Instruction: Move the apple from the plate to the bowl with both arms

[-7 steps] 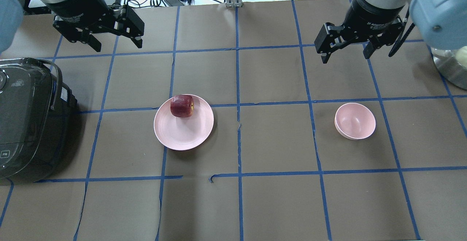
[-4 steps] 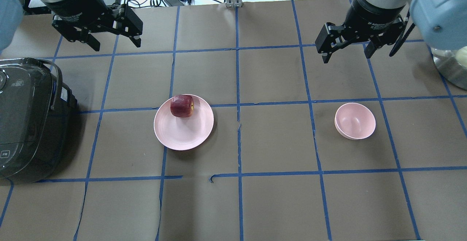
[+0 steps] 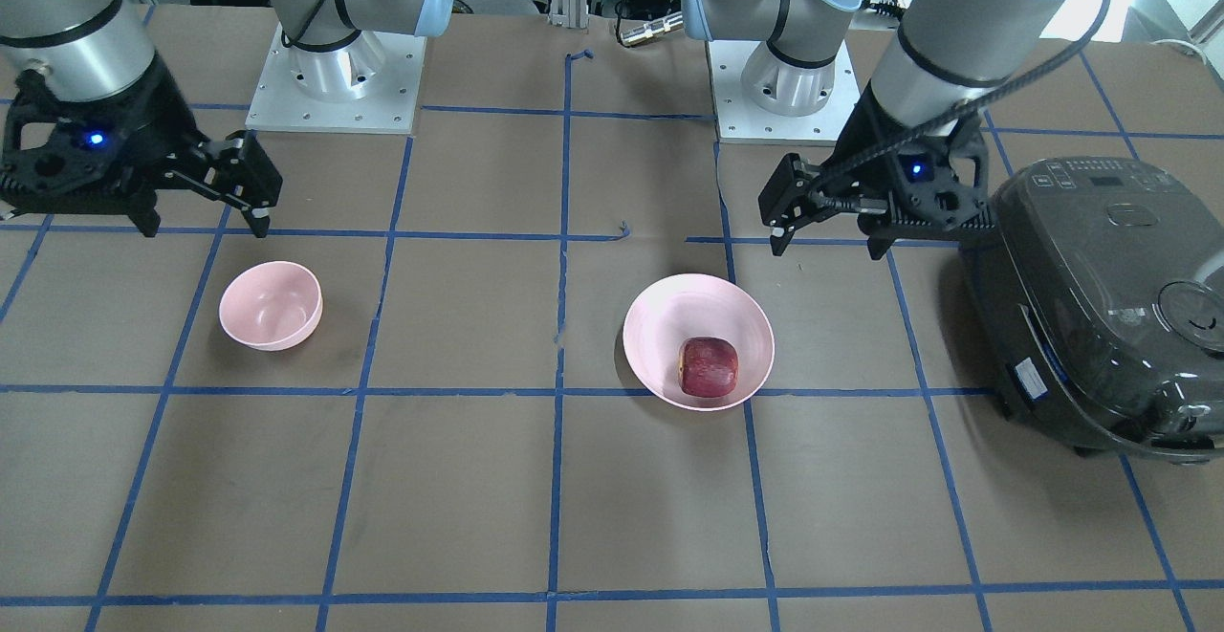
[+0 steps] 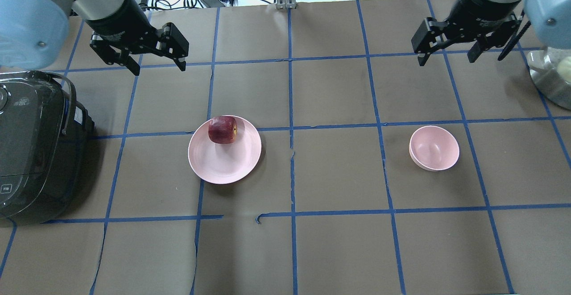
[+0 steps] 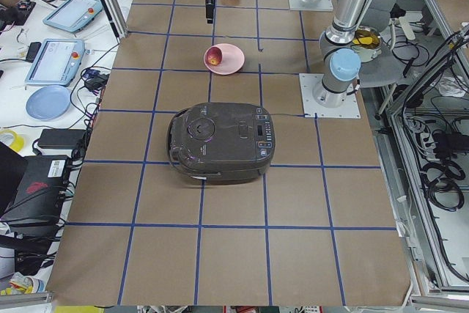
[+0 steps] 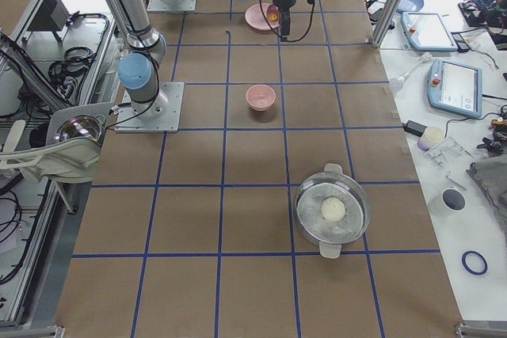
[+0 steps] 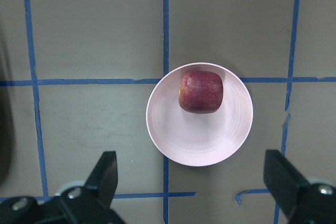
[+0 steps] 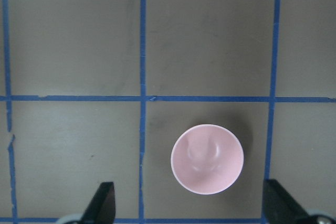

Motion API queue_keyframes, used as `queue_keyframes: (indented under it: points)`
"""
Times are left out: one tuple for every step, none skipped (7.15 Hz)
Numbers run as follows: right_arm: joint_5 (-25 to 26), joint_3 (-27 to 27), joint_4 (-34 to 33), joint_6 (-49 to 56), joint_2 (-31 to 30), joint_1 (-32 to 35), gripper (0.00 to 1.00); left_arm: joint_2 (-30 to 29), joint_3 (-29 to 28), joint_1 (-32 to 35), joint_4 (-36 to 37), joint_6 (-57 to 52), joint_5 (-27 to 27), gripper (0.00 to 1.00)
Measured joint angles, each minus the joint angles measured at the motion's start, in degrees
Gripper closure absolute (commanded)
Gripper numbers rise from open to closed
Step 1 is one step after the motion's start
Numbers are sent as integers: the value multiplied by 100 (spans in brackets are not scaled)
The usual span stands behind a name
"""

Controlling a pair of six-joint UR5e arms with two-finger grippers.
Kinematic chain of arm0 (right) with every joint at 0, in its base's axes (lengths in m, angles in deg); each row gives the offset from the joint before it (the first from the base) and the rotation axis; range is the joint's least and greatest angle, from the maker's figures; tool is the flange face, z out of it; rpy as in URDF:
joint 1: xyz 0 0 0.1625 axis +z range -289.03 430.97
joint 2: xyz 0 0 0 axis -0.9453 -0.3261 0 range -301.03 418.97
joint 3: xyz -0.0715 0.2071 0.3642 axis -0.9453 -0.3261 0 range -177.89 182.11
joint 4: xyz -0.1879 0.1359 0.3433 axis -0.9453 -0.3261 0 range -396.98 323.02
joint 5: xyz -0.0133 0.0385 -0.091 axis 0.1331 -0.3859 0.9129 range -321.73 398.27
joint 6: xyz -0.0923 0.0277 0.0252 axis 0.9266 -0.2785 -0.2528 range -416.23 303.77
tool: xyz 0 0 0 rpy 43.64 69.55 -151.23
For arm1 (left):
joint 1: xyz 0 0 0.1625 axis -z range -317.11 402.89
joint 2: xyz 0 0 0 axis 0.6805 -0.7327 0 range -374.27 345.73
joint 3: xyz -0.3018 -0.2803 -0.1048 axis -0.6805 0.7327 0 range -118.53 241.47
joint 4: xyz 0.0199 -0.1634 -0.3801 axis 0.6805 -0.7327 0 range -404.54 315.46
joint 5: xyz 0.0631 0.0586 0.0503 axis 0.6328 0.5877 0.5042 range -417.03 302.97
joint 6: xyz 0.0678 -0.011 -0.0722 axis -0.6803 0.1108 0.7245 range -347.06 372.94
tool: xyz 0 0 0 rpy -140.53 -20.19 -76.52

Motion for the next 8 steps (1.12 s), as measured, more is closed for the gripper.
queue_keyframes:
  points:
    - [-58,55,-181,760,227,-366,0,-206,411,28,631,0,-19,0]
    - [-128,208,-381,1390,478,-645,0,-415,923,130,1448,10,-31,0]
    - [-162,492,-643,1675,643,-798,0,-584,1313,278,2041,86,-18,0]
    - [-170,940,-1163,1868,749,-865,0,-741,1528,403,2310,181,12,0]
    - [-168,1494,-1897,2179,827,-898,0,-872,1625,487,2429,238,28,0]
    - [-156,1958,-2502,2450,883,-915,0,-969,1664,524,2537,262,31,0]
    - [-126,2251,-2802,2568,938,-924,0,-1059,1685,538,2689,274,20,0]
    - [-87,2416,-2917,2613,1008,-930,10,-1155,1693,541,2812,272,-3,0]
